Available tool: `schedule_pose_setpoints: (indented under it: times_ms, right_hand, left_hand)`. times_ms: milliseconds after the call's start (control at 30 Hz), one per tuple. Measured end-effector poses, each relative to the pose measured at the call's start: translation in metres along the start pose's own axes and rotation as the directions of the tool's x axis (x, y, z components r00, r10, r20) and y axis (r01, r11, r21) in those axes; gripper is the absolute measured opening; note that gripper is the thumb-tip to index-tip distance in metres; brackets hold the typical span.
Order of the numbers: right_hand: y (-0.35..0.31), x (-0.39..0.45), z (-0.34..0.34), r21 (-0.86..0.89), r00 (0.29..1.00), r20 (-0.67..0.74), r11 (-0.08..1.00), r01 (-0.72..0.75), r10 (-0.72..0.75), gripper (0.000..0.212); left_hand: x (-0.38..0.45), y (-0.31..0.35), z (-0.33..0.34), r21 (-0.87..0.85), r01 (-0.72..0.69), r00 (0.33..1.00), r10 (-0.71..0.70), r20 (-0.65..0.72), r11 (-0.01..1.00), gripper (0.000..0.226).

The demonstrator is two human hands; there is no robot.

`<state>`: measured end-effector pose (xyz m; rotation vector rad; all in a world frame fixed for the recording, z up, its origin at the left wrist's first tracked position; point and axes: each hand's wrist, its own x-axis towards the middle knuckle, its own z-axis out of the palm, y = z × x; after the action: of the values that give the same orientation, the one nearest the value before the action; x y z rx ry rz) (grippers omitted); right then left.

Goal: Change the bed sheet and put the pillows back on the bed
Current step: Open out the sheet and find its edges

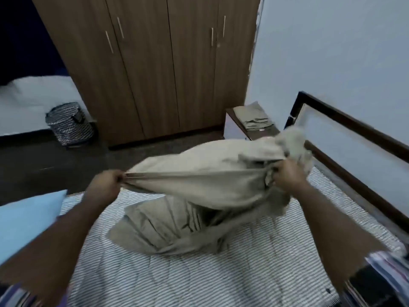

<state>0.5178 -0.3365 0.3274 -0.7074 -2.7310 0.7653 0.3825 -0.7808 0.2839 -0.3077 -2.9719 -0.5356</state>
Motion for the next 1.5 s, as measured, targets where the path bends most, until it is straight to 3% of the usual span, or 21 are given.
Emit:
schedule_pose_setpoints:
  times_ms: [67,100,167,233,300,333,367,400,467,500,567,633,700,767,833,1000,1133,1233,1333,1400,1500]
  right_hand:
    - [0.007,-0.002,-0.006,0.074,0.998,-0.055,0.997,0.002,0.002,0.020]
    - [0.003,0.010,-0.014,0.115,0.981,-0.194,0.993,0.033,-0.010,0.026]
    - [-0.012,0.027,-0.049,0.206,0.831,-0.555,0.959,0.195,-0.050,0.037]
    - [-0.015,0.029,-0.065,0.164,0.727,-0.678,0.940,0.300,-0.113,0.036]
    - [0.008,0.000,-0.030,0.042,0.885,-0.445,0.984,0.173,-0.136,0.028]
    - [0.022,-0.019,-0.006,-0.053,0.985,-0.151,0.996,0.075,-0.082,0.026]
    - [0.036,-0.035,0.014,-0.157,0.993,0.116,0.987,0.026,-0.007,0.025]
    - [0.039,-0.045,0.021,-0.176,0.975,0.216,0.984,-0.005,0.043,0.026]
    - [0.030,-0.042,0.013,-0.031,0.990,0.135,0.998,-0.046,0.050,0.029]
    - [0.019,-0.034,-0.001,0.034,1.000,-0.021,0.999,-0.016,0.017,0.030]
    - [-0.004,-0.017,-0.033,0.077,0.922,-0.378,0.990,0.116,-0.078,0.033]
    - [-0.013,-0.008,-0.043,0.055,0.847,-0.519,0.984,0.171,-0.118,0.035]
    - [0.003,-0.008,-0.020,0.035,0.960,-0.258,0.992,0.119,-0.107,0.028]
    - [0.026,-0.014,0.002,0.169,0.996,0.000,0.982,-0.090,0.091,0.022]
    - [0.048,-0.017,0.011,0.371,0.953,-0.020,0.888,-0.273,0.301,0.028]
    - [0.049,-0.075,0.047,0.675,0.901,0.041,0.652,-0.344,0.432,0.019]
    - [0.005,-0.124,0.091,0.707,0.943,0.120,0.641,-0.300,0.310,0.018]
    - [-0.059,-0.144,0.103,0.679,0.981,0.192,0.725,-0.118,-0.020,0.026]
    - [-0.104,-0.142,0.099,0.530,0.902,0.284,0.837,0.134,-0.324,0.034]
    - [-0.117,-0.135,0.096,0.468,0.825,0.412,0.867,0.172,-0.386,0.038]
    - [-0.118,-0.129,0.099,0.436,0.772,0.514,0.889,0.140,-0.374,0.021]
  left_hand:
    - [-0.001,-0.004,-0.007,-0.064,-0.045,0.988,0.035,-0.148,0.997,0.033]
    - [0.000,0.007,-0.018,-0.119,-0.095,0.951,0.055,-0.304,0.988,0.038]
    - [0.007,0.035,-0.038,-0.231,-0.218,0.814,0.046,-0.579,0.948,0.041]
    - [-0.003,0.039,-0.032,-0.313,-0.261,0.798,0.021,-0.602,0.913,0.039]
    - [-0.023,0.015,-0.005,-0.273,-0.180,0.926,0.069,-0.372,0.945,0.031]
    - [-0.033,0.001,0.006,-0.207,-0.095,0.987,0.065,-0.147,0.974,0.028]
    - [-0.042,-0.014,0.012,-0.135,-0.036,0.998,0.041,0.037,0.990,0.032]
    - [-0.047,-0.023,0.013,-0.125,0.004,0.996,0.007,0.094,0.992,0.039]
    - [-0.044,-0.020,0.001,-0.232,0.035,0.998,-0.045,-0.038,0.972,0.044]
    - [-0.042,-0.011,-0.007,-0.295,0.021,0.979,-0.079,-0.187,0.955,0.042]
    - [-0.037,0.009,-0.022,-0.408,-0.077,0.896,-0.116,-0.429,0.910,0.037]
    - [-0.033,0.012,-0.020,-0.431,-0.113,0.906,-0.085,-0.415,0.895,0.036]
    - [-0.037,0.008,-0.007,-0.441,0.019,0.968,-0.128,-0.218,0.897,0.031]
    - [-0.047,0.008,0.006,-0.430,0.144,0.977,-0.198,-0.082,0.891,0.027]
    - [-0.053,0.014,0.012,-0.419,0.250,0.961,-0.277,-0.004,0.873,0.026]
    - [-0.073,0.032,0.024,-0.440,0.355,0.926,-0.247,0.284,0.825,0.026]
    - [-0.094,0.060,0.029,-0.514,0.260,0.947,-0.111,0.302,0.818,0.027]
    - [-0.100,0.087,0.020,-0.555,0.099,0.946,0.095,0.311,0.826,0.023]
    - [-0.106,0.106,0.005,-0.583,-0.057,0.919,0.270,0.286,0.811,0.024]
    - [-0.107,0.111,-0.004,-0.544,-0.121,0.910,0.312,0.273,0.830,0.024]
    - [-0.112,0.104,-0.009,-0.535,-0.123,0.907,0.314,0.282,0.836,0.023]
